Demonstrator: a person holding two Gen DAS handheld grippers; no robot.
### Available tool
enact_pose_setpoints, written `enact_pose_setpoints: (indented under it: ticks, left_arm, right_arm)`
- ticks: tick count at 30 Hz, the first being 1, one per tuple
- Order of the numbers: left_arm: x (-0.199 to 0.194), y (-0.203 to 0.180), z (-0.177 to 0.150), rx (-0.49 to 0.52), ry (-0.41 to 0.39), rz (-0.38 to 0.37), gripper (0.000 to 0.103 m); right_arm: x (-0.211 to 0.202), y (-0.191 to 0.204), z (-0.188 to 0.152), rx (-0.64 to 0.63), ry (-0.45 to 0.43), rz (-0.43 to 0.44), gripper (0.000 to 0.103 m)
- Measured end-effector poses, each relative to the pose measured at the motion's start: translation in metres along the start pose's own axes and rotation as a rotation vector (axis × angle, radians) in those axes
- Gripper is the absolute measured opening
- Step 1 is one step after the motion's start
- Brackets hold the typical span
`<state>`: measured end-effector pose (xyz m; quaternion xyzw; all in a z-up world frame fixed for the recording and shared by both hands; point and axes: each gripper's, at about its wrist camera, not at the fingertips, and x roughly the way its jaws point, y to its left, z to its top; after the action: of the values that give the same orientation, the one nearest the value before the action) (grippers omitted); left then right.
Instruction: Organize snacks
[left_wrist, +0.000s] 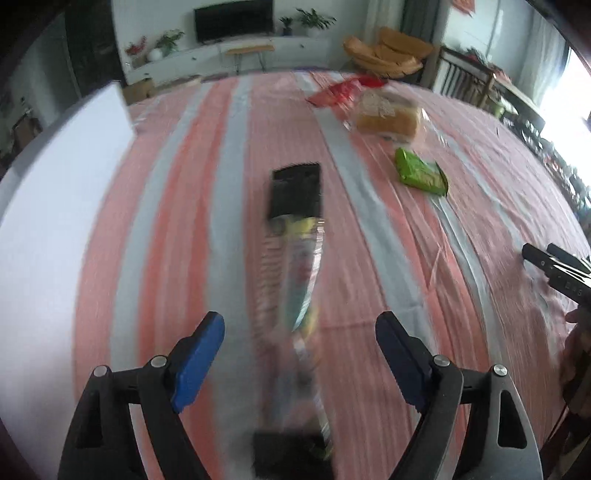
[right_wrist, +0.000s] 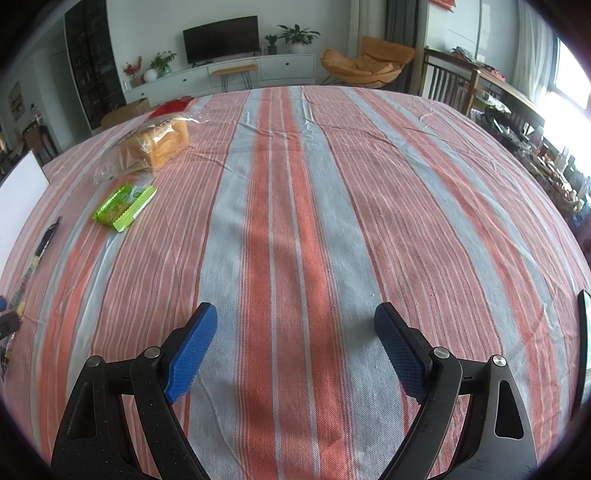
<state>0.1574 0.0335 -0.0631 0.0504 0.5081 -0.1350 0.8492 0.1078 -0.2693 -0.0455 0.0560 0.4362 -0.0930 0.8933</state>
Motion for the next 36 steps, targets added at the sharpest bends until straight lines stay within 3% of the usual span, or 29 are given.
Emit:
enact_pose_setpoints:
  ticks: [3,12,15,24,26,29,31,33,36]
  left_arm:
    - [0.013,-0.007,0.014,0.026,-0.027,0.06,0.089]
    - [0.019,0.053,0.023,-0.251,-0.074,0.193,0.09]
    - [0.019,0.072,0.016,-0.3,-0.095,0.223,0.1]
    - [0.02,0.075,0.011,-0.273,-0.126,0.219,0.103]
    - [0.02,0.074,0.009,-0.272,-0.128,0.219,0.103]
    - [0.019,0.072,0.009,-0.272,-0.128,0.221,0.103]
    - [0.018,0.072,0.008,-0.272,-0.128,0.221,0.103]
    - [0.018,0.072,0.008,-0.272,-0.128,0.221,0.103]
    - [0.018,0.072,0.008,-0.272,-0.128,0.221,0.103]
  right_arm:
    - [0.0,0.0,0.0,0.001,-0.001,0.0,0.09]
    - [-0.001,0.001,0.0,0.006,-0.003,0.01,0.09]
    - [-0.001,0.002,0.0,0.005,-0.003,0.009,0.09]
    - [-0.001,0.004,-0.001,0.002,0.003,-0.009,0.09]
    - [-0.002,0.008,0.002,0.065,0.036,-0.024,0.09]
    - [0.005,0.044,0.023,0.12,0.086,0.153,0.089]
    - [0.02,0.081,0.043,0.101,0.129,0.195,0.089]
    - [0.034,0.113,0.059,0.071,0.137,0.162,0.089]
    - [0.058,0.155,0.079,0.04,0.129,0.018,0.09]
